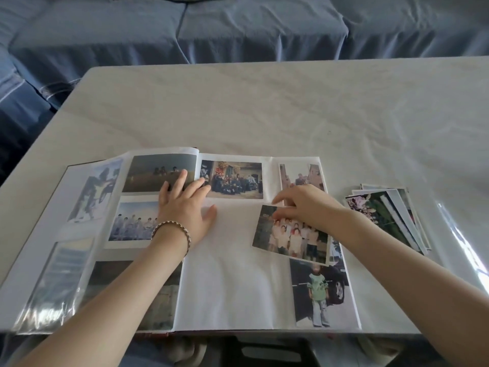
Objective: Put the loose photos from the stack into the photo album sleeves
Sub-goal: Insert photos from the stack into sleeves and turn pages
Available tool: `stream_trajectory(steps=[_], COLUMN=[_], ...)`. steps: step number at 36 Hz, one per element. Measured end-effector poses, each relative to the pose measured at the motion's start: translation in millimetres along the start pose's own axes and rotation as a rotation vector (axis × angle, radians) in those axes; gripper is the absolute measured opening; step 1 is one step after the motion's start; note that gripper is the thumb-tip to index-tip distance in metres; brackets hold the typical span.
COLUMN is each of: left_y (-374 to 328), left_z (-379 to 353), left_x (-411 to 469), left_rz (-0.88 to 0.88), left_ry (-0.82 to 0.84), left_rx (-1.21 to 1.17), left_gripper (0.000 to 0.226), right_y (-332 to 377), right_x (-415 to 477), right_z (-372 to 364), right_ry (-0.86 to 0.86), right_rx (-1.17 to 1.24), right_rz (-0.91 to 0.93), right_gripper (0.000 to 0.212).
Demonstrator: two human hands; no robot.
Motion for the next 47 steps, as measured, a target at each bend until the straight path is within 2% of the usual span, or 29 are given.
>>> stream_trajectory(steps=[3,9,16,20,24,27,29,33,40,47], left_y=[-0.7,-1.8,-1.0,-0.9,-0.7,-0.5,-0.8,-1.1,-1.0,-1.2], left_z=[1.3,2.6,3.1,2.5,2.0,2.7,3.1,2.8,3.0,4.2], left_x=[-0.5,-0.9,-1.8,-1.9,-1.9,-2.2,-2.1,-2.1,-2.3,-3.4], left_rz=[0.002,-0.005,0.0,0.001,-0.002,-0.004,-0.005,-0.008,-0.005,-0.006], left_ry=[-0.013,-0.017,-0.027,-0.024,-0.015,-0.016,-0.017,-0.01,-0.001,-0.029], left_rx=[-0.009,-0.014,-0.021,-0.028,-0.025,-0.027,-0.026,-0.017,-0.016,-0.024], left_gripper=[0.049,0.049,0.048,0.049,0.049,0.049,0.049,0.049,0.047,0.041], right_y=[3.8,-18.4,-64.0,-77.2,-81.4,-81.2,-78.1,-70.2,-36.2,-9.9], right_x=[5.2,-5.7,-43.5,-59.3,-66.5,-67.8,-65.7,-56.8,-40.9,-30.3], right_z=[-3.7,5.4,7.7,8.4,-0.6,-0.1,2.0,3.9,-18.2,-33.2], right_ry=[-0.016,-0.054,0.149,0.059,-0.087,-0.236,-0.274,-0.262,-0.141,-0.183], right_rx=[0.081,0.112,0.46,0.698,0.813,0.804,0.761,0.754,0.885,0.835], right_rz=[-0.021,-0.114,-0.278,-0.352,-0.427,-0.421,-0.395,-0.371,-0.405,-0.4], right_gripper=[0.049,0.044,0.029,0.025,0.014,0.014,0.015,0.015,0.01,0.013])
Point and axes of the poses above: each hand's wrist, its own x-axis towards the middle knuckle, its own z-axis out of the back of the hand, y = z × x, the point moved 8 cm from there along x, towards the middle knuckle, and after that the axes turned 1 degree about -z, right-handed, at the moved point
